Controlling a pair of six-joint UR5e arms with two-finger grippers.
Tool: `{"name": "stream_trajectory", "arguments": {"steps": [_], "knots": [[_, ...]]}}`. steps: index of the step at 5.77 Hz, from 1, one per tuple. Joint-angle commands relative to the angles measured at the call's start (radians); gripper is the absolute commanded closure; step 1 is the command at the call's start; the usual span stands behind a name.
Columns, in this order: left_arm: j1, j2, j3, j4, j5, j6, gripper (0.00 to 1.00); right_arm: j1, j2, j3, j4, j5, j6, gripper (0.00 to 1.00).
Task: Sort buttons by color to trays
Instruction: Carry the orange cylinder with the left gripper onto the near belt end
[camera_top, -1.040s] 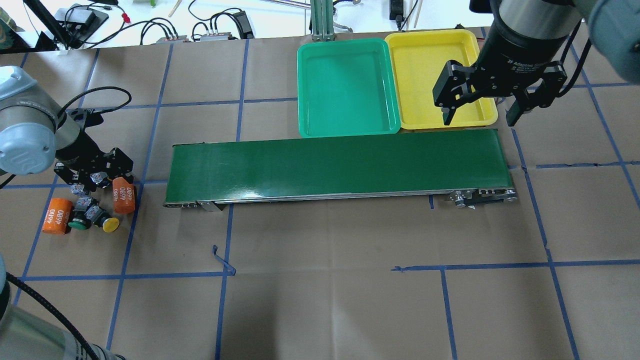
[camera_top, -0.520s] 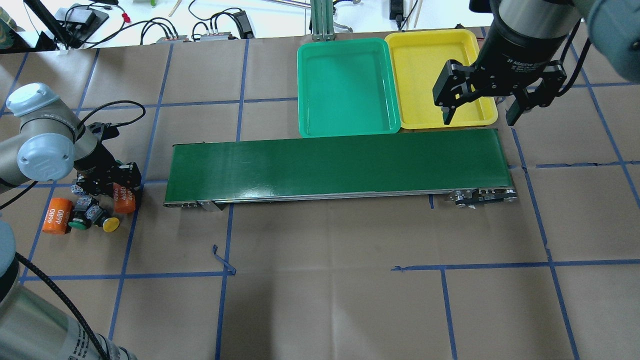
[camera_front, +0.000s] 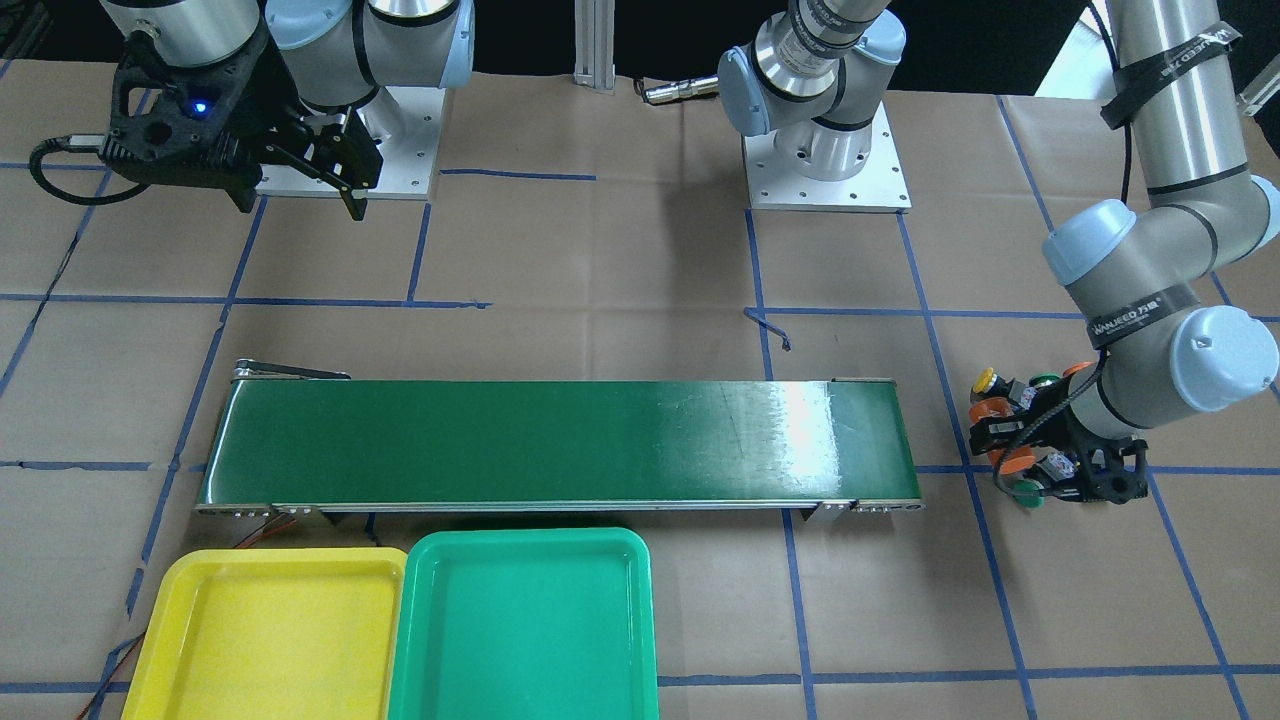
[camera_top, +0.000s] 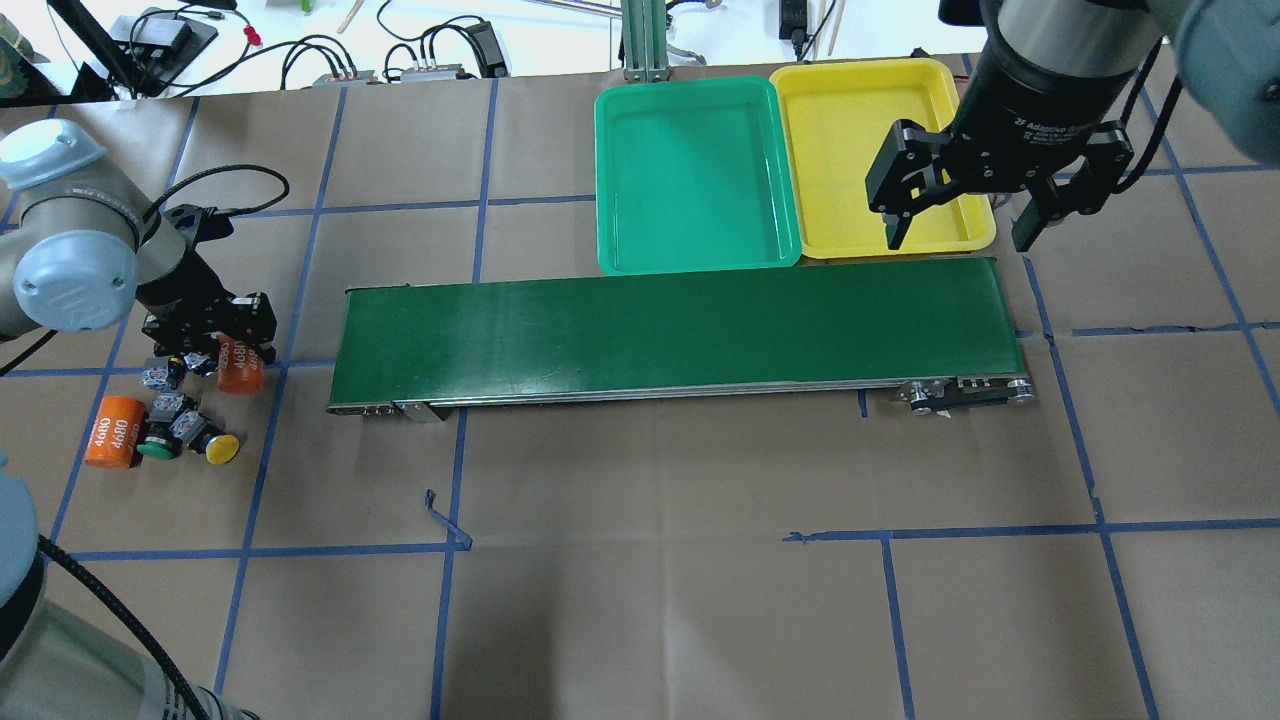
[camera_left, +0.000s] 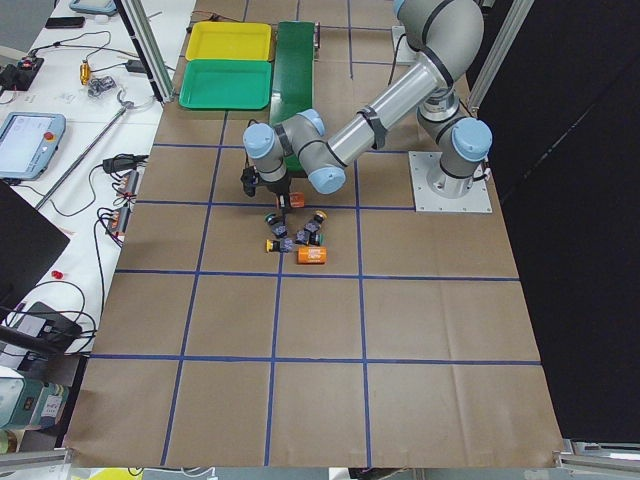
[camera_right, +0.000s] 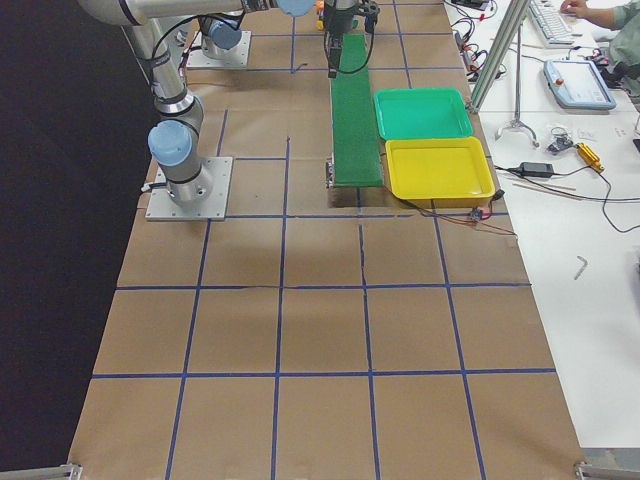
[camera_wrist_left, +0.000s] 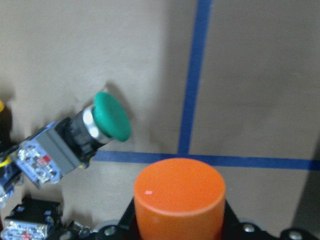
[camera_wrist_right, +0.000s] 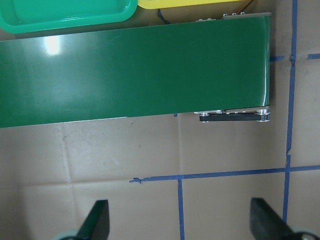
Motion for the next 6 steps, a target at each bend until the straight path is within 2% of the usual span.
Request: {"name": "stream_trajectory", "arguments": {"steps": [1,2,4,5,6], "knots": [[-0.146,0.043,0.03,-0.029,-0.001,0.298,0.97,0.0,0.0,0.0,0.0,0.0,0.0,0.0],[-0.214,0.069,0.029,-0.029,0.003,0.479,1.0,0.0,0.0,0.0,0.0,0.0,0.0,0.0],[-0.321,0.095,0.006,-0.006,0.006,0.948,1.0,0.0,0.003,0.003,0.004,0.005,-0.027,0.0],[-0.376,0.086,0.004,0.003,0.009,1.089,0.99,0.008,0.008,0.03,0.015,0.012,-0.148,0.0],[-0.407,0.087,0.0,0.006,0.022,1.143,0.99,0.009,0.005,0.066,0.01,0.017,-0.281,0.0]]}}
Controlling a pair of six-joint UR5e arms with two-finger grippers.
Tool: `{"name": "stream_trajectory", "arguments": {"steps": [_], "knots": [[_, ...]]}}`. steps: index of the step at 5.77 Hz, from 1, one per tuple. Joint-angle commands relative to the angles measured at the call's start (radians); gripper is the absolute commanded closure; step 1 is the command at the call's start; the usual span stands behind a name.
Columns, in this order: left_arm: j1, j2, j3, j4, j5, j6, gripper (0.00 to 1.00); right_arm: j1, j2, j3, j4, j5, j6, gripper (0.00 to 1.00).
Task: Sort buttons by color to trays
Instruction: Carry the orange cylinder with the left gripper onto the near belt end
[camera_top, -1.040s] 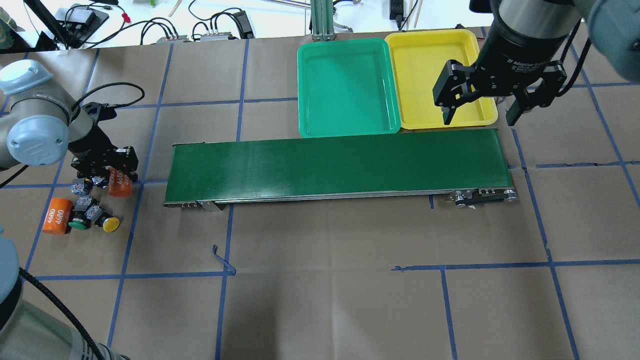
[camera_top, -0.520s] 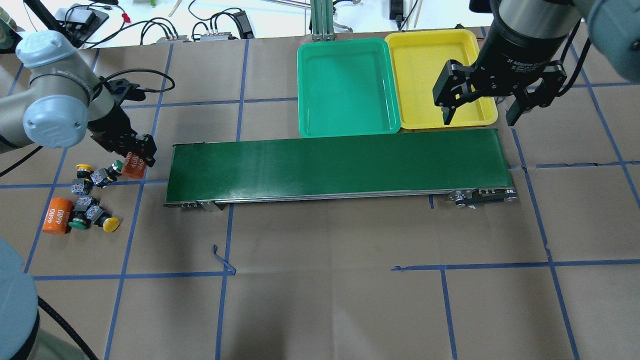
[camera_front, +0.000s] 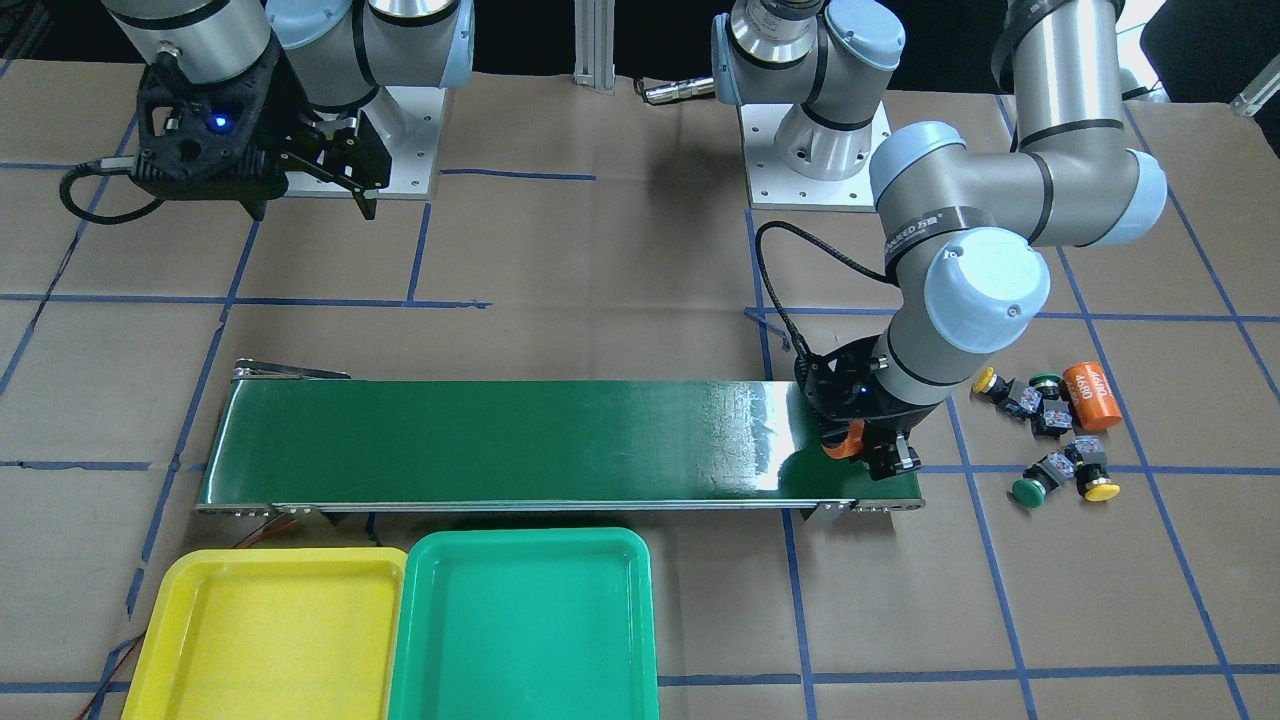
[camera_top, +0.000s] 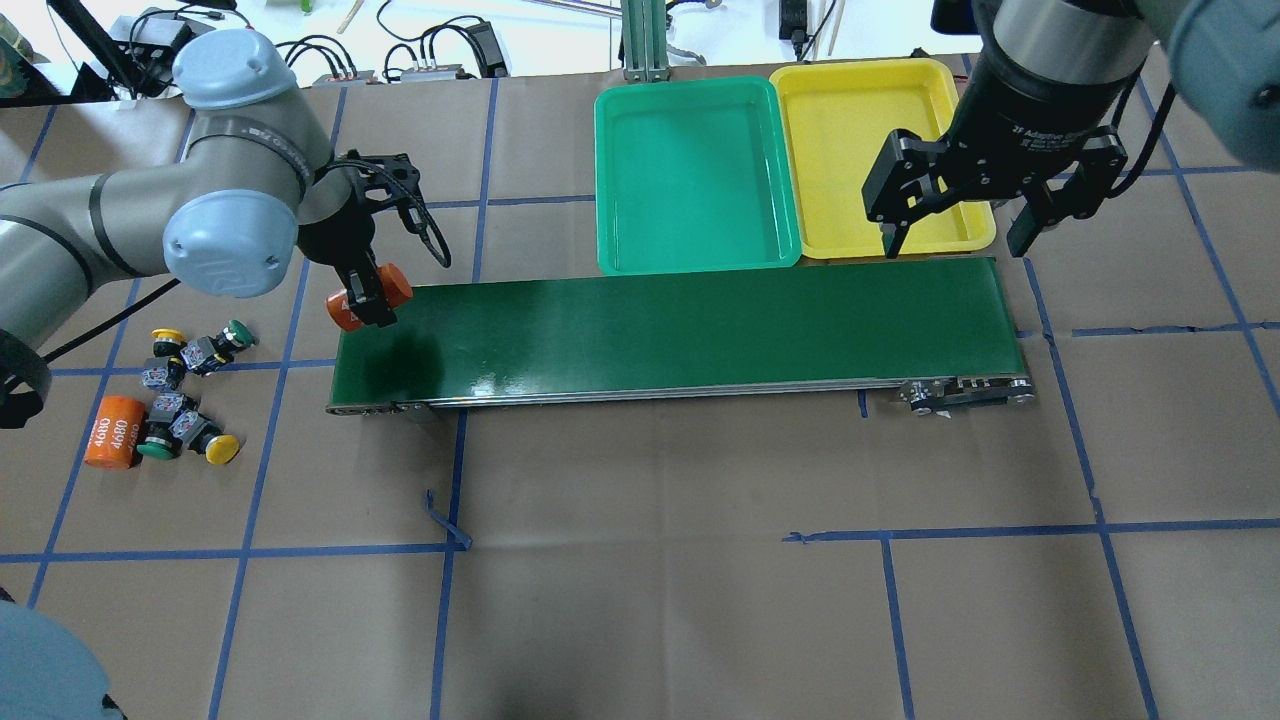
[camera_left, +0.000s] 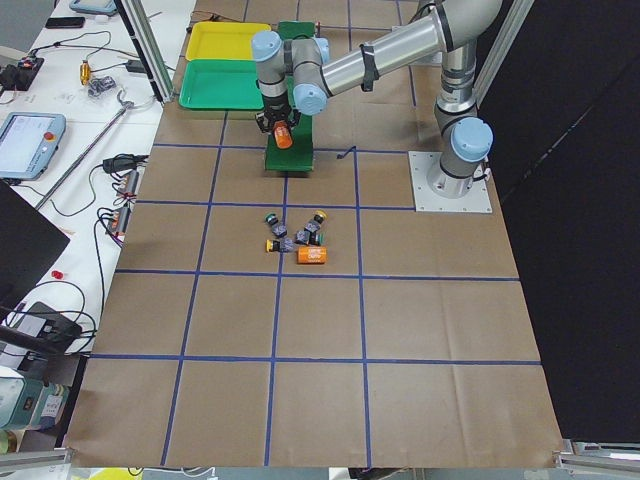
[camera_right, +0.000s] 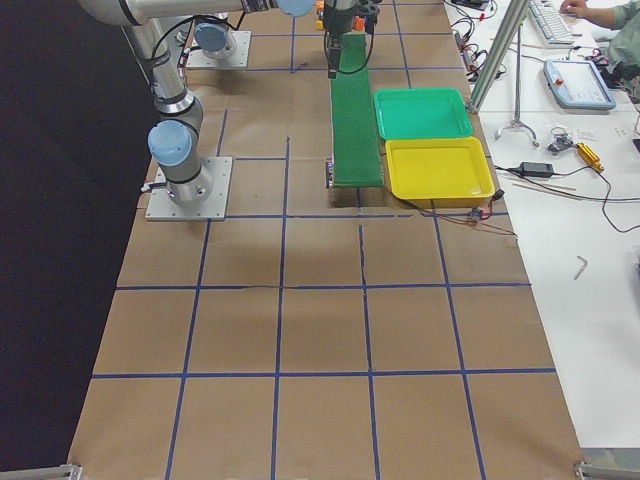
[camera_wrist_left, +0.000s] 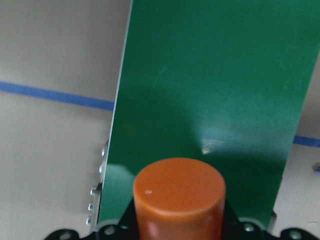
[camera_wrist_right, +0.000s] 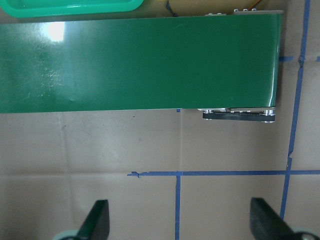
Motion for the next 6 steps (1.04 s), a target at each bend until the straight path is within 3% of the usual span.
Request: {"name": "stream_trajectory", "arguments": {"steps": [1,2,3,4,6], "knots": [[-0.064,-0.019,-0.02,0.003,0.032,0.12,0.99,0.003,0.004,0.04,-0.007,0.004,-0.313,0.0],[-0.075,-0.004,-0.029,0.006,0.047,0.124,0.93,0.003,0.016,0.042,-0.011,0.001,-0.514,0.0],[-0.075,-0.008,-0.029,0.008,0.047,0.124,0.67,0.003,0.047,0.042,-0.04,0.005,-0.794,0.0],[-0.071,-0.013,-0.029,0.026,0.046,0.128,0.02,0.004,0.057,0.043,-0.071,0.007,-1.084,0.0],[-0.049,0.012,-0.008,0.026,0.049,0.124,0.01,0.076,0.082,0.042,-0.129,0.004,-1.194,0.0]]}}
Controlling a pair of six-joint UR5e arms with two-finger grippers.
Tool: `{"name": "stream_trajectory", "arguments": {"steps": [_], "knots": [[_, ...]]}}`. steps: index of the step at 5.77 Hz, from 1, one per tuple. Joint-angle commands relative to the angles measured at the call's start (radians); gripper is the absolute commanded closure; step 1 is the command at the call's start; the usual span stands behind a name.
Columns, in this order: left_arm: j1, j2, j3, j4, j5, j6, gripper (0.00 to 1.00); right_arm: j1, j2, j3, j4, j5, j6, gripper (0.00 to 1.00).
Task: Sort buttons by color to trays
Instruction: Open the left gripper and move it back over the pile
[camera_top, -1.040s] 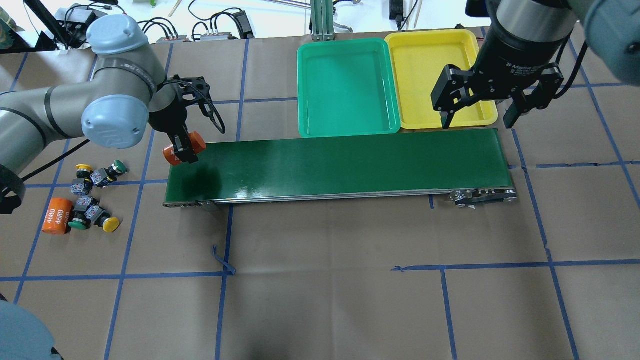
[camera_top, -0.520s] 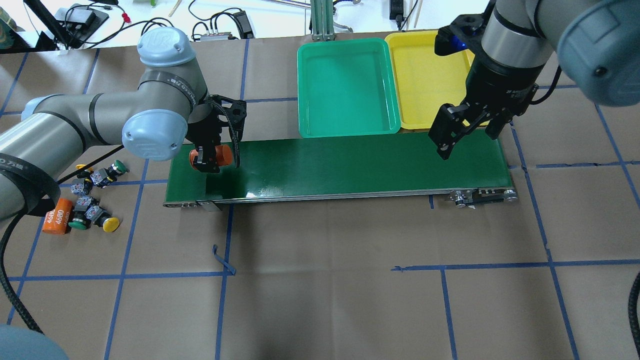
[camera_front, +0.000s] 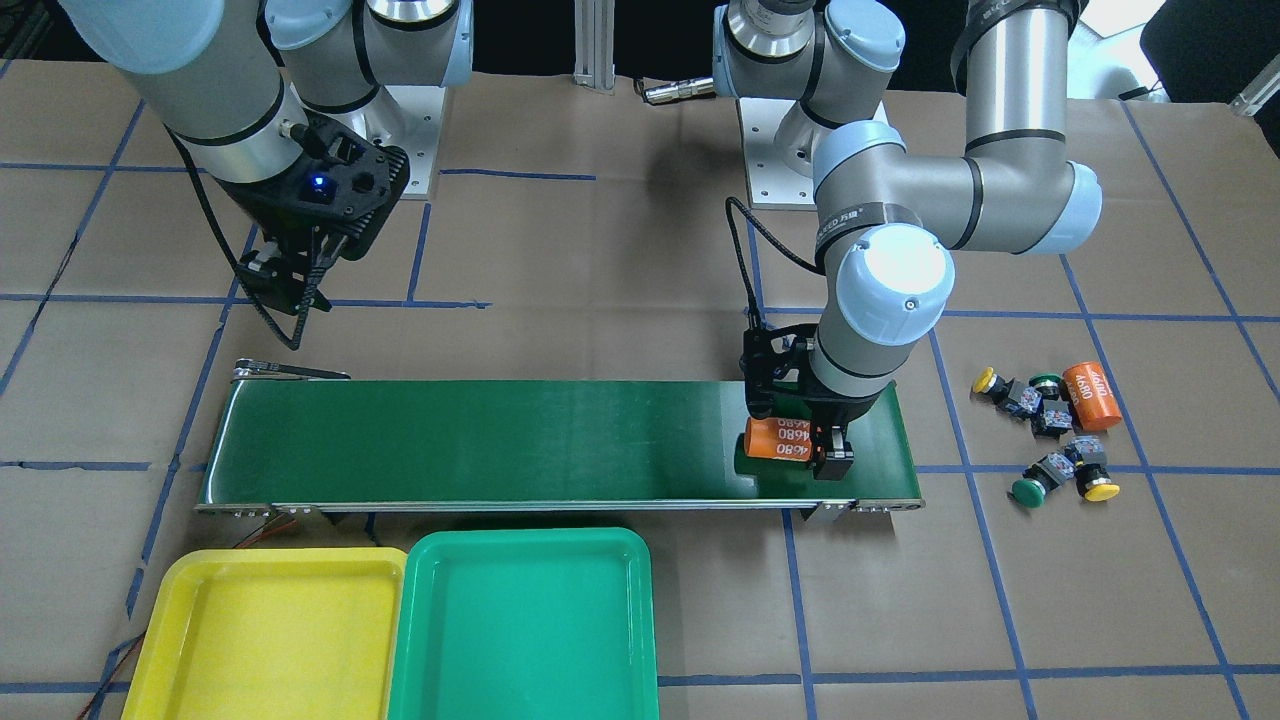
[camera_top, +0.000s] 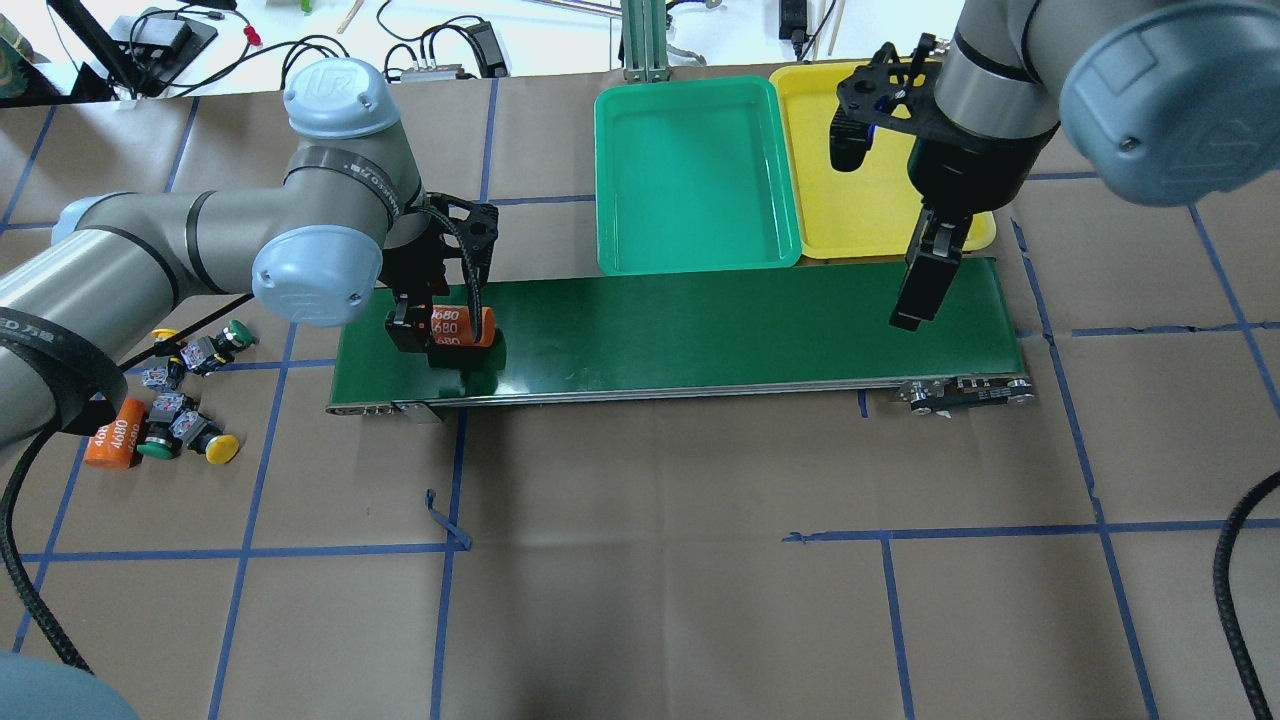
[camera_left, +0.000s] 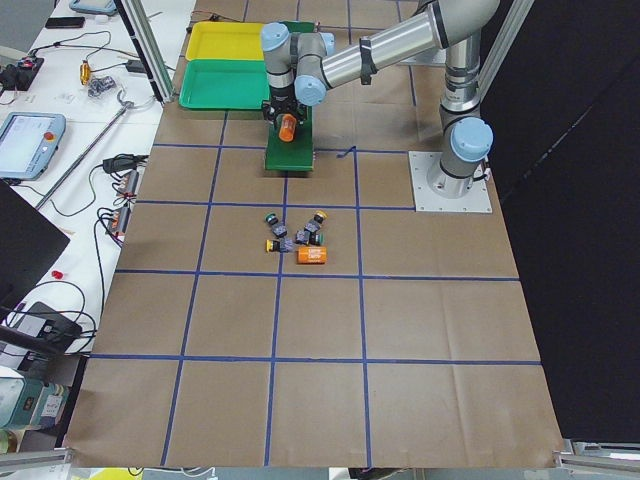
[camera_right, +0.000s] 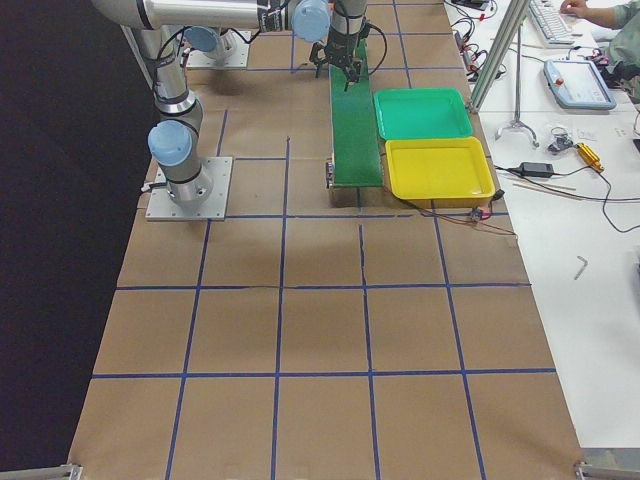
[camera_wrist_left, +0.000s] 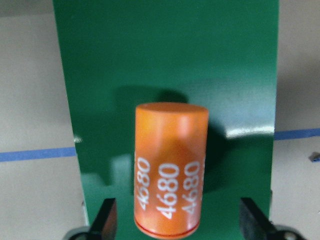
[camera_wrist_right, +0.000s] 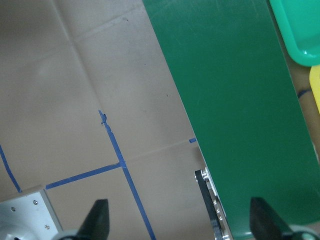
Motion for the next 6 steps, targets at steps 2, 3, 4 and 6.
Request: {"name": "stream_trajectory", "arguments": {"steps": [2,3,4,6], "knots": [[0.196,0.069,-0.017,-0.003,-0.003,0.006,0.01,0.1,0.014,0.073,-0.228,-0.009,-0.213,0.0],[0.282,0.088,-0.03,0.006,-0.007,0.0,0.01,0.1,0.011,0.122,-0.349,-0.012,-0.302,0.0],[0.371,0.094,-0.032,0.007,-0.003,-0.025,0.01,0.1,0.005,0.156,-0.376,-0.012,-0.306,0.0],[0.601,0.062,-0.07,0.033,-0.068,-0.046,0.01,0.1,0.005,0.164,-0.364,-0.012,-0.297,0.0]]}}
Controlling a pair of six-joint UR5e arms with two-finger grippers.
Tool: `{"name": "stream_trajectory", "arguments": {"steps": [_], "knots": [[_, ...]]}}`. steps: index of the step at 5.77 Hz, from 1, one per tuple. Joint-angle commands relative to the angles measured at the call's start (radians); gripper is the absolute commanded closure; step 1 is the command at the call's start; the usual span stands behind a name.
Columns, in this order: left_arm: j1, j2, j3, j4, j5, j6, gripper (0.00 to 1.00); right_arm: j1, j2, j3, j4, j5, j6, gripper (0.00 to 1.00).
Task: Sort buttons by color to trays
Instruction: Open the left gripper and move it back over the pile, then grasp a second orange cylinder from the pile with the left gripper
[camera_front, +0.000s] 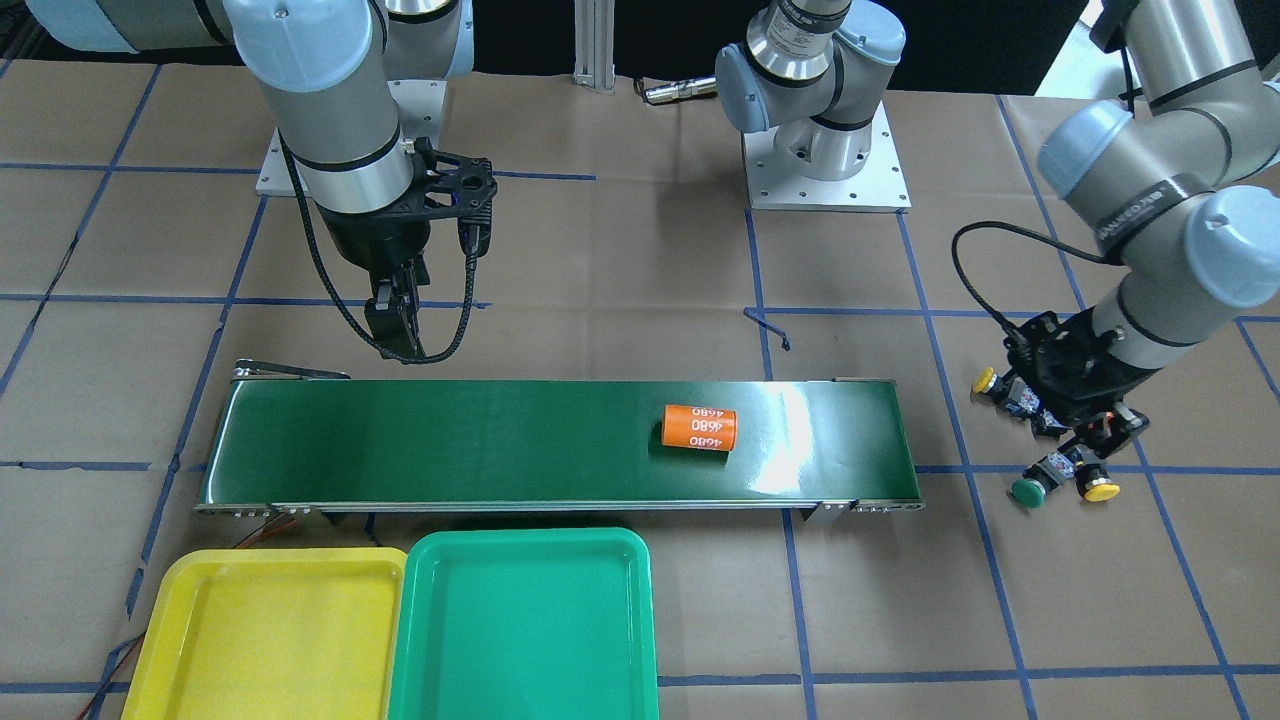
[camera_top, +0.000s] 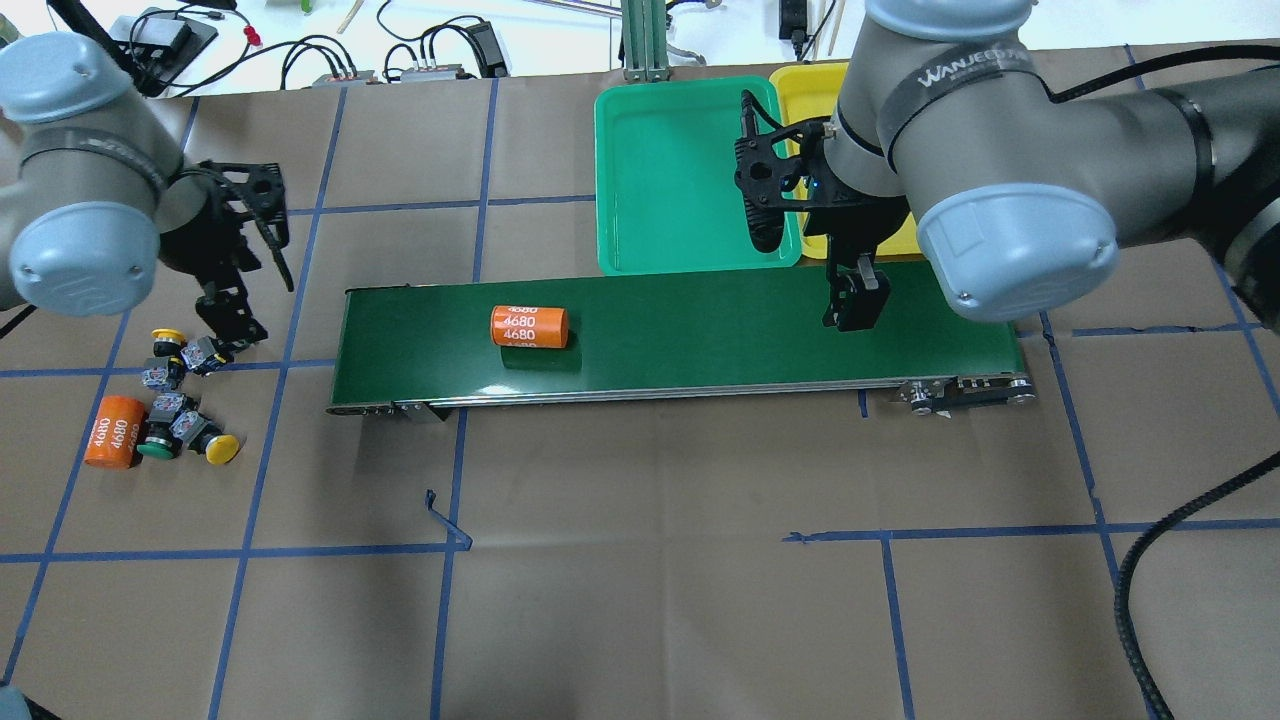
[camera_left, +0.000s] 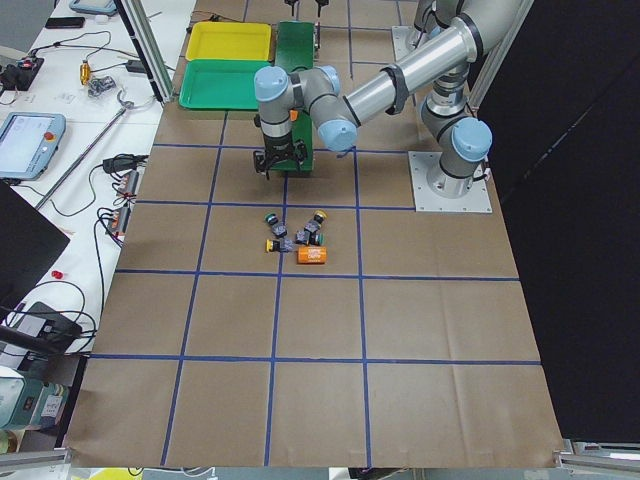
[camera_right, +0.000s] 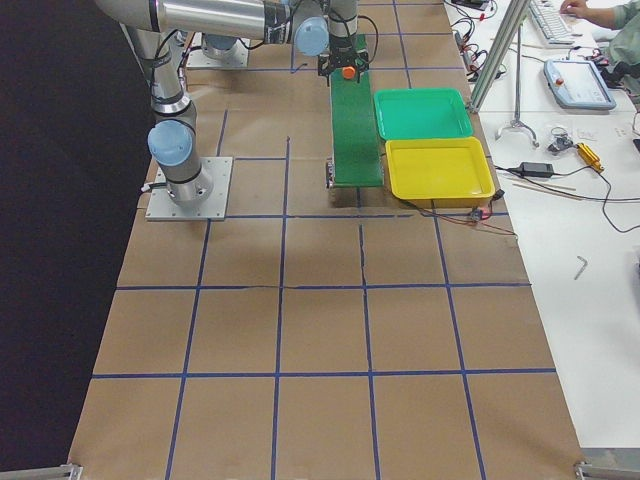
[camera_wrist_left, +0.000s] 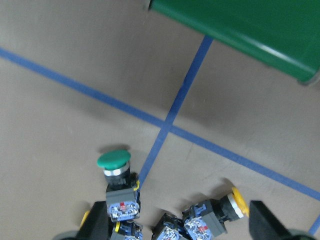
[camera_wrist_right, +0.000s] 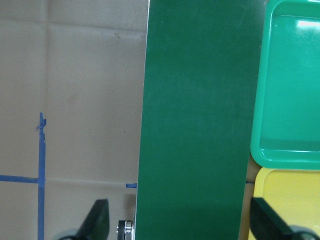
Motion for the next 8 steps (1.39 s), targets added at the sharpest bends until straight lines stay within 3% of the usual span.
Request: {"name": "stream_trajectory", "arguments": {"steps": [1,2,5,7,8], "knots": [[0.184,-0.033,-0.029,0.05,-0.036,-0.126,0.01,0.002,-0.003,0.007,0.012,0.008,0.015,0.0],[0.244,-0.101,-0.008,0.069,-0.043,-0.138,0.01,0.002,-0.004,0.007,0.039,0.007,0.038,0.0],[0.293,-0.171,-0.027,0.13,0.003,-0.563,0.01,0.003,-0.006,0.004,0.083,0.002,0.036,0.0],[0.304,-0.207,-0.028,0.13,0.003,-0.585,0.01,0.002,0.0,-0.044,0.161,-0.002,0.036,0.0],[0.307,-0.217,-0.029,0.126,0.002,-0.586,0.14,0.002,0.0,-0.042,0.171,-0.002,0.036,0.0]]}}
